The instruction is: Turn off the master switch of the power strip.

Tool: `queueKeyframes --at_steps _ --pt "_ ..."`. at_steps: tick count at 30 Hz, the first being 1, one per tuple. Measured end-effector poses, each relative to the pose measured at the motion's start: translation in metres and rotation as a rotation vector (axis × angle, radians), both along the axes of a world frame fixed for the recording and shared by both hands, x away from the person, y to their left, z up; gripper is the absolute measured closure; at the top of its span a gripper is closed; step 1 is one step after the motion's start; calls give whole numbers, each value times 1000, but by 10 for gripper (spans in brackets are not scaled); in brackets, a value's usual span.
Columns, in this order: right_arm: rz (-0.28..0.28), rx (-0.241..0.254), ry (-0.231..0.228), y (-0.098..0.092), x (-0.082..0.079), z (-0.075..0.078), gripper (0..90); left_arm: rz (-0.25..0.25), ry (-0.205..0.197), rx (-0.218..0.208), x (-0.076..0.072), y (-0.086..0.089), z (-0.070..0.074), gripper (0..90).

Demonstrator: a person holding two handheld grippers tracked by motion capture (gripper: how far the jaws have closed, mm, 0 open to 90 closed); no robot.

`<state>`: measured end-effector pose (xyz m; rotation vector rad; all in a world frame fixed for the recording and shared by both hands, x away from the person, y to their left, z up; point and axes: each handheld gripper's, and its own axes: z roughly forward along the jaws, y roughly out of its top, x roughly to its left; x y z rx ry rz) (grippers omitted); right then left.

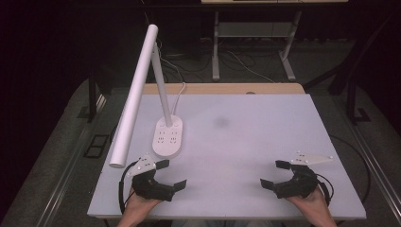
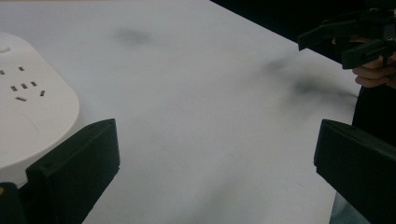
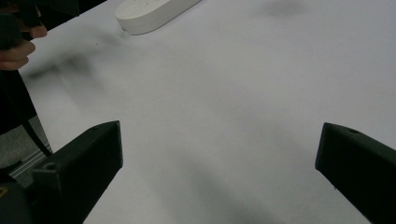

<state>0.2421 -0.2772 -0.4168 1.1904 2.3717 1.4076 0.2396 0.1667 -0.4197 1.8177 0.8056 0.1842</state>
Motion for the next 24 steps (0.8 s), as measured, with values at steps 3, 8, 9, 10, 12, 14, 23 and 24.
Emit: queueKeyframes --at_steps 3,8,9,10,12,14,23,24 --pt "1 -1 3 0 0 0 2 -2 -1 -1 0 -1 1 0" --pt "3 -2 9 0 0 0 2 -6 6 -14 0 -1 1 0" --pt "3 -2 11 0 0 0 2 -8 6 -10 0 -1 1 0" --pt "3 -2 11 0 0 0 2 -9 6 -8 0 -1 1 0" --pt "7 -3 12 0 0 0 3 -13 13 5 1 -1 2 0" --pt "9 -6 12 0 0 0 2 -14 15 7 1 -1 2 0" --pt "7 -4 16 -2 -1 -1 3 -29 15 22 0 -3 7 0" --pt "6 -5 18 -3 -1 0 3 -31 16 29 1 -3 8 0"
